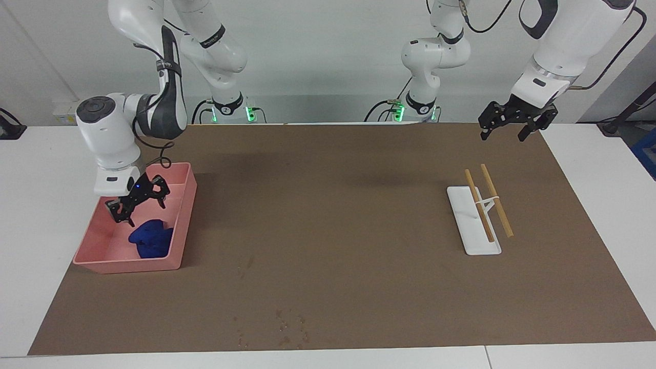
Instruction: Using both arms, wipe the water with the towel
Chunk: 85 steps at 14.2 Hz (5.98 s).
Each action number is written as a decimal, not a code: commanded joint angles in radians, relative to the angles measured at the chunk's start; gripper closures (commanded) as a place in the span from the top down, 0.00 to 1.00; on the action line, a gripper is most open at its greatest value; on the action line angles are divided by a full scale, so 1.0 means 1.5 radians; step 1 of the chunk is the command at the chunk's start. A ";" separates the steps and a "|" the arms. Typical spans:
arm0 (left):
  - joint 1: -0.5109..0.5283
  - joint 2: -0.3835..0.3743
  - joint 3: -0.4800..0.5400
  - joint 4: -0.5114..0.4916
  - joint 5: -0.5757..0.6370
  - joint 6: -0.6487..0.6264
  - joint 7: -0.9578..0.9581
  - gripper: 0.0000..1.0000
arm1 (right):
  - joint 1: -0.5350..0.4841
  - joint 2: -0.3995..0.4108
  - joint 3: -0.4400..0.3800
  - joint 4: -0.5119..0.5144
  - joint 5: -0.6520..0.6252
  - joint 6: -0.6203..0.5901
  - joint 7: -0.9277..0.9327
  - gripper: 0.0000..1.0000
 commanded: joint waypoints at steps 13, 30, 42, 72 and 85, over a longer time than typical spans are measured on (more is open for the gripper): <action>0.000 -0.021 0.004 -0.023 -0.008 0.006 0.004 1.00 | 0.166 -0.123 0.015 0.231 0.133 -0.392 0.357 1.00; 0.000 -0.021 0.004 -0.022 -0.007 0.005 0.004 1.00 | 0.367 -0.131 -0.164 0.289 0.145 -0.461 0.458 1.00; 0.000 -0.021 0.004 -0.023 -0.007 0.005 0.004 1.00 | 0.350 -0.112 -0.163 0.292 0.139 -0.488 0.458 1.00; 0.000 -0.020 0.004 -0.023 -0.008 0.005 0.004 1.00 | 0.250 -0.126 -0.074 0.302 0.089 -0.471 0.459 1.00; 0.000 -0.020 0.004 -0.023 -0.008 0.005 0.004 1.00 | 0.249 -0.130 -0.088 0.292 0.136 -0.478 0.557 1.00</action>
